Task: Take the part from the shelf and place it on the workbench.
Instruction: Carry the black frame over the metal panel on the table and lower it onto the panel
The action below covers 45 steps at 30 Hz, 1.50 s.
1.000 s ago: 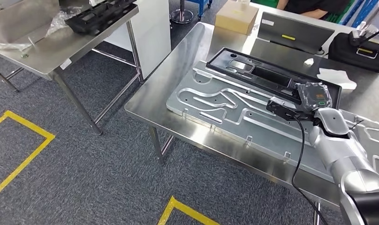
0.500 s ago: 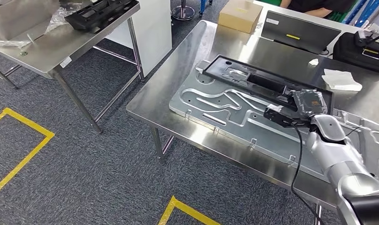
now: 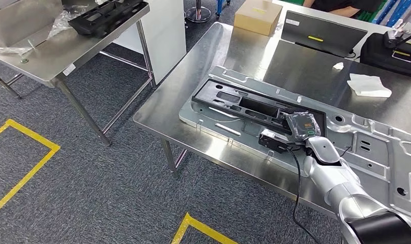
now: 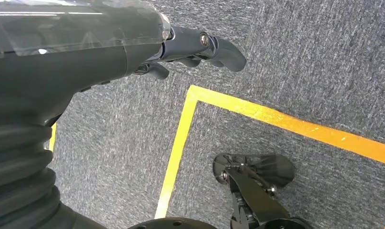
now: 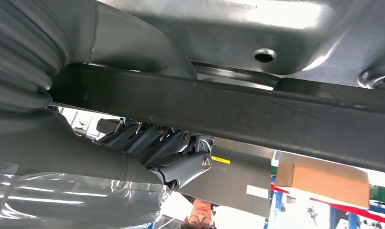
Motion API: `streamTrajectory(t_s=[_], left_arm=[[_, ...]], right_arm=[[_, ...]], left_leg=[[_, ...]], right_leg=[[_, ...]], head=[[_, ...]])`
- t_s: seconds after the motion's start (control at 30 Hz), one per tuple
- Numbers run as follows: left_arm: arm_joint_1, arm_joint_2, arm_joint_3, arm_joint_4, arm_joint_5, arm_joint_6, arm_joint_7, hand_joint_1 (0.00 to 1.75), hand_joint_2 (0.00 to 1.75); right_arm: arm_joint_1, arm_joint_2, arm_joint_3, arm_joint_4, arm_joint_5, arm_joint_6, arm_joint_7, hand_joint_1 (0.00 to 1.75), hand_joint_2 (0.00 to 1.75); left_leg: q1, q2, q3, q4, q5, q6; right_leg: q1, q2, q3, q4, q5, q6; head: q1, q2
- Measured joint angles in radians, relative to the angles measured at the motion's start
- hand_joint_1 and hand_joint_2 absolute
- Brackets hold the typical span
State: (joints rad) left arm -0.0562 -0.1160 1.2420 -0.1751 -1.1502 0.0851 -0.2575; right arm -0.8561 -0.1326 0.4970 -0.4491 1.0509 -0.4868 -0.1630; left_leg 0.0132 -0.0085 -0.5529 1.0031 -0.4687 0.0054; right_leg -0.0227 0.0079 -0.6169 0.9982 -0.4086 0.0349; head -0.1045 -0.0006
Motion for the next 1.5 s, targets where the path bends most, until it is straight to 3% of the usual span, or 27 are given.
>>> streamTrajectory(t_s=[0.17, 0.5, 0.63, 0.9, 1.5], left_arm=[[0.000, 0.000, 0.009, 0.000, 0.024, 0.005, -0.022, 0.00, 1.75], [0.000, 0.000, 0.028, 0.000, 0.041, -0.044, -0.250, 0.00, 1.75], [0.000, 0.000, 0.029, 0.000, 0.041, -0.057, -0.243, 0.00, 1.75], [0.001, 0.003, 0.030, 0.000, 0.029, -0.073, -0.183, 0.00, 1.75], [0.001, 0.010, 0.029, 0.000, 0.018, -0.086, -0.187, 0.00, 1.75]], right_arm=[[-0.010, 0.008, 0.010, 0.018, -0.014, 0.002, -0.008, 1.75, 1.75], [-0.014, 0.009, 0.044, 0.038, -0.039, -0.012, -0.008, 1.75, 1.75], [-0.018, 0.010, 0.057, 0.043, -0.043, -0.010, -0.008, 0.00, 0.00], [-0.033, 0.012, 0.071, 0.051, -0.057, -0.013, -0.007, 0.00, 0.00], [-0.021, 0.012, 0.080, 0.069, -0.064, -0.007, 0.000, 0.00, 0.00]], left_leg=[[0.001, 0.000, 0.001, 0.000, 0.000, -0.001], [0.001, 0.000, 0.003, 0.000, 0.000, -0.001], [0.001, 0.000, 0.003, 0.000, 0.000, -0.001], [0.001, 0.000, 0.005, 0.000, -0.001, -0.002], [0.001, 0.000, 0.005, -0.001, -0.002, -0.003]], right_leg=[[0.000, 0.000, 0.000, 0.001, -0.001, -0.001], [0.000, 0.000, 0.001, 0.002, -0.002, -0.003], [0.000, 0.000, 0.001, 0.002, -0.002, -0.003], [0.000, 0.000, 0.003, 0.002, -0.002, -0.003], [0.000, 0.000, 0.003, 0.003, -0.004, -0.003]], head=[[0.000, 0.000], [0.000, 0.000], [0.000, 0.000], [0.000, 0.000], [0.000, 0.000]])
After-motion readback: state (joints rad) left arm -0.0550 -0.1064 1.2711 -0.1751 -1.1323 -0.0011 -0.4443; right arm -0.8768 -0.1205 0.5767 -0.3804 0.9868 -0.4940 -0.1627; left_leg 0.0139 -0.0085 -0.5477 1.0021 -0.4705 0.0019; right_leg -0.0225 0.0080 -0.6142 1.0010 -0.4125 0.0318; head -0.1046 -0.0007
